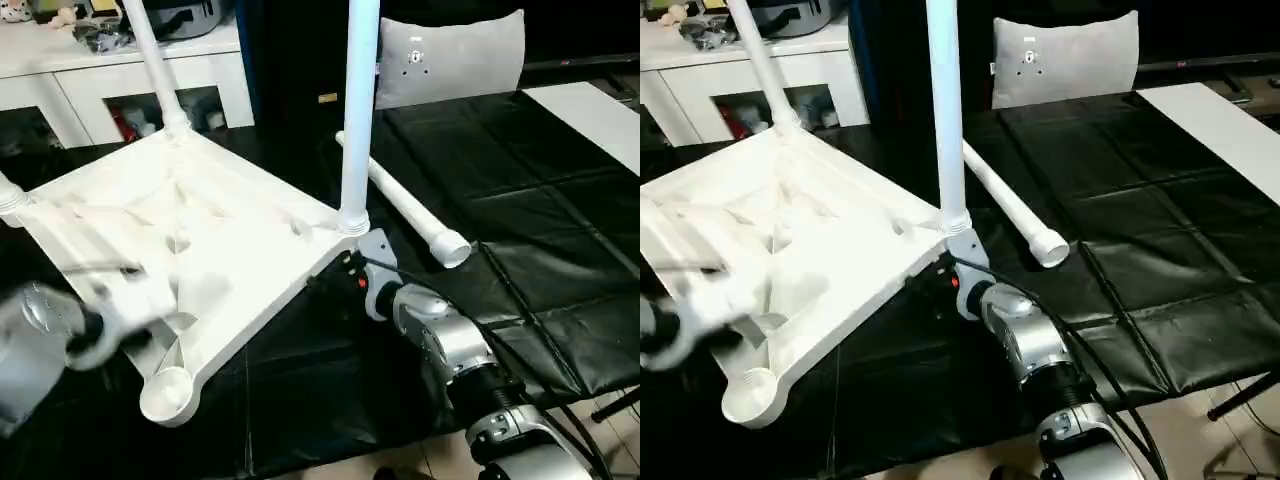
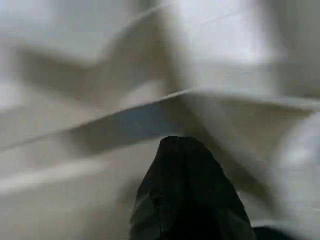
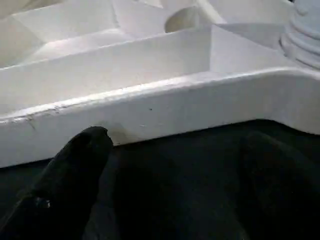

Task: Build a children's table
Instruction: Rotate table base

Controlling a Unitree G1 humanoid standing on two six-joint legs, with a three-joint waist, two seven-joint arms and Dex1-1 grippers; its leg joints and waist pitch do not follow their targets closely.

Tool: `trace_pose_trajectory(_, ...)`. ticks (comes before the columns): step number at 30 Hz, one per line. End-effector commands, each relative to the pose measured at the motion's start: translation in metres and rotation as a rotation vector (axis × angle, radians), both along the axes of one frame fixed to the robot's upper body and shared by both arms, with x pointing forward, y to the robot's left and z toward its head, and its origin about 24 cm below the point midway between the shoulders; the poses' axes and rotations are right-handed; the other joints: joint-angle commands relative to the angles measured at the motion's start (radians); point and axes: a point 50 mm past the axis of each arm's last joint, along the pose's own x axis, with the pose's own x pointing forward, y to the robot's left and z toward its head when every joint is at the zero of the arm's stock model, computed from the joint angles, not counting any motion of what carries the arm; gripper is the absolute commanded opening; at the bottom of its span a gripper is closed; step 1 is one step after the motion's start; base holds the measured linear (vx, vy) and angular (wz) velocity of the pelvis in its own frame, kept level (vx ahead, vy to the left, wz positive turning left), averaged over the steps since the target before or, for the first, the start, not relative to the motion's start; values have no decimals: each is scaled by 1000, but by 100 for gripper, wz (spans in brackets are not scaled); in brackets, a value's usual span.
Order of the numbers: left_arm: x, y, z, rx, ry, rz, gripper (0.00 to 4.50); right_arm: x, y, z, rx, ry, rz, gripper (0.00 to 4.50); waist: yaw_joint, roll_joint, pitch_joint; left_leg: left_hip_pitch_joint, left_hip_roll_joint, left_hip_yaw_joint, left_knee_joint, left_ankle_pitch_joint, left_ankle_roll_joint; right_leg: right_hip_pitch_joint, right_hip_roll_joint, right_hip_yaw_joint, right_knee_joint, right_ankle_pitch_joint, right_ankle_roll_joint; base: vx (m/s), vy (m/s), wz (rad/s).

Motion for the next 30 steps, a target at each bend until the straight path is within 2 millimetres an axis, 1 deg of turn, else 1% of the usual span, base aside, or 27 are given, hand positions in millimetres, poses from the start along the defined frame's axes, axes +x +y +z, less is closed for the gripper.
trace_pose_trajectory(1,-5,-9,0,-51,45,-59,1,3,4,4,-6,-17,23,450,-1,16,-70,-11,22,3,-89,-175,33,73,-61,80,-55,-309,-143,0,0,0)
trace_pose_trajectory(3,-9,-25,-2,-159,90,-127,1,3,5,4,-6,-19,27,450,-3,13,-71,-12,22,4,-89,-163,33,75,-60,80,-54,-309,-138,0,0,0)
trace_pose_trajectory(5,-11,-35,-3,-218,109,-157,1,3,5,4,-6,-21,30,450,-4,13,-71,-12,22,4,-89,-156,31,76,-61,81,-55,-307,-137,0,0,0)
trace_pose_trajectory(6,-11,-47,-4,-260,108,-196,1,4,6,5,-7,-27,37,450,-6,11,-72,-15,22,4,-89,-146,30,79,-62,81,-53,-300,-139,0,0,0)
trace_pose_trajectory(8,-11,-55,-4,-298,108,-219,1,4,6,5,-7,-32,43,450,-7,9,-74,-16,21,4,-87,-128,31,81,-61,82,-51,-289,-140,0,0,0)
trace_pose_trajectory(9,-11,-60,-4,-328,105,-235,1,4,6,5,-7,-34,47,450,-9,6,-73,-16,19,6,-86,-126,33,81,-60,82,-51,-292,-141,0,0,0)
trace_pose_trajectory(10,-11,-63,-4,-345,103,-243,1,4,6,6,-7,-35,49,450,-10,7,-73,-16,19,6,-86,-128,34,82,-60,81,-53,-298,-140,0,0,0)
trace_pose_trajectory(13,-8,-70,-6,-387,92,-268,1,3,8,6,-5,-40,62,450,-14,4,-72,-17,15,9,-84,-138,42,82,-60,79,-62,-348,-118,0,0,0)
trace_pose_trajectory(15,-3,-78,-9,-420,58,-294,1,2,10,7,-2,-45,82,450,-17,2,-69,-14,13,11,-83,-157,47,79,-56,74,-73,-408,-93,0,0,0)
trace_pose_trajectory(16,-1,-80,-10,-428,44,-298,1,2,11,7,-2,-47,88,450,-17,3,-69,-13,11,12,-82,-162,47,78,-55,72,-77,-426,-81,0,0,0)
trace_pose_trajectory(17,0,-81,-10,-430,37,-297,1,2,11,7,-1,-48,92,450,-18,3,-69,-13,12,11,-82,-165,46,79,-56,71,-78,-431,-76,0,0,0)
trace_pose_trajectory(18,7,-87,-12,-449,5,-290,1,1,12,7,0,-51,104,450,-20,3,-69,-13,14,10,-84,-175,45,78,-55,70,-79,-438,-70,0,0,0)
trace_pose_trajectory(19,10,-90,-13,-461,-11,-285,1,0,13,7,0,-52,109,450,-19,4,-70,-8,12,11,-82,-181,44,75,-53,69,-81,-442,-66,0,0,0)
trace_pose_trajectory(20,13,-93,-13,-468,-27,-283,1,0,13,7,3,-53,117,450,-21,3,-69,-10,12,11,-83,-183,45,76,-53,69,-82,-445,-65,0,0,0)
trace_pose_trajectory(21,17,-96,-13,-475,-45,-281,1,-1,14,7,7,-54,125,450,-21,6,-70,-10,10,11,-81,-184,45,77,-52,66,-85,-447,-60,0,0,0)
trace_pose_trajectory(22,21,-101,-13,-489,-64,-271,1,-2,14,8,11,-56,132,450,-22,9,-71,-12,12,10,-82,-180,45,79,-53,66,-83,-437,-60,0,0,0)
trace_pose_trajectory(23,24,-103,-13,-484,-94,-263,1,-2,14,8,11,-58,132,450,-22,8,-73,-11,12,10,-81,-175,46,79,-52,66,-82,-425,-61,0,0,0)
trace_pose_trajectory(25,33,-108,-13,-477,-159,-216,1,-1,13,9,8,-69,127,450,-23,11,-75,-13,13,8,-81,-164,46,81,-52,66,-79,-407,-66,0,0,0)
trace_pose_trajectory(26,38,-111,-13,-474,-195,-186,1,-1,12,10,6,-76,119,450,-22,8,-76,-11,12,11,-79,-151,49,78,-50,66,-79,-392,-70,0,0,0)
trace_pose_trajectory(27,47,-113,-14,-459,-257,-144,1,2,8,12,6,-87,93,450,-21,8,-76,-13,10,13,-77,-141,54,80,-48,65,-82,-391,-67,0,0,0)
trace_pose_trajectory(29,51,-115,-14,-457,-287,-116,1,6,3,16,3,-96,67,450,-17,6,-77,-13,9,13,-76,-134,57,80,-48,63,-83,-399,-60,0,0,0)
trace_pose_trajectory(30,54,-117,-13,-463,-307,-93,1,10,-3,21,-5,-106,30,450,-15,5,-78,-14,9,12,-76,-130,57,81,-50,62,-82,-403,-56,0,0,0)
